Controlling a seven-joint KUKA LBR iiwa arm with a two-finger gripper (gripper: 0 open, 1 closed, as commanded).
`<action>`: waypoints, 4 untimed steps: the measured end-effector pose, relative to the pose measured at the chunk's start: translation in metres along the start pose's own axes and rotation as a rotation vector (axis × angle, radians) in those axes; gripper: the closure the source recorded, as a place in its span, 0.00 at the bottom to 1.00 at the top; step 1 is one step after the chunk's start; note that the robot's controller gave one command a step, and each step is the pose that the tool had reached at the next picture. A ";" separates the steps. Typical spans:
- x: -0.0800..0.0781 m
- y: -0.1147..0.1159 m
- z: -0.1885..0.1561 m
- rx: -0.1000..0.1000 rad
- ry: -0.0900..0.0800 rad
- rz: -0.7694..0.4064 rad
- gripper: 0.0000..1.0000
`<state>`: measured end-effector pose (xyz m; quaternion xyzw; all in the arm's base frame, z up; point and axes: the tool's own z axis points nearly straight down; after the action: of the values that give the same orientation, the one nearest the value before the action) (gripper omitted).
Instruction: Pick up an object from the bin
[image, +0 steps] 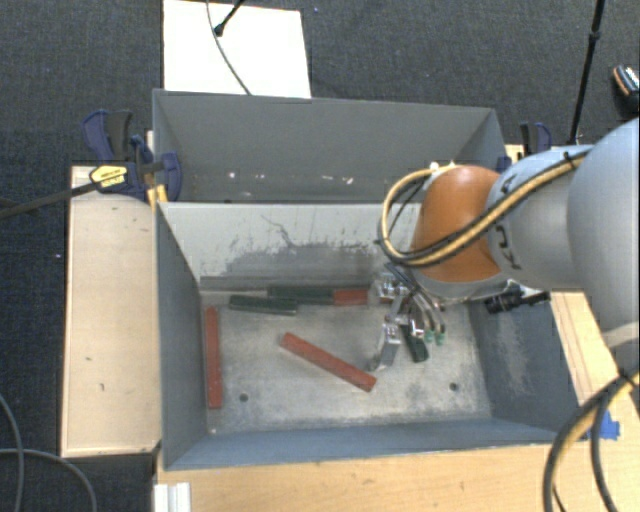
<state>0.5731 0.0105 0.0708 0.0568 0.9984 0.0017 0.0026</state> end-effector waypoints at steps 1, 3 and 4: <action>0.068 0.069 0.001 0.000 0.008 -0.070 0.00; 0.003 0.152 0.001 -0.001 0.002 -1.236 0.00; 0.003 0.152 0.001 -0.002 0.003 -1.230 1.00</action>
Offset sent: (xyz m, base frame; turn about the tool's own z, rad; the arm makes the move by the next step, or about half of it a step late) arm -0.0581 0.0711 -0.0008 -0.0626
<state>0.5871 0.1620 0.0708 -0.5297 0.8482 0.0007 0.0017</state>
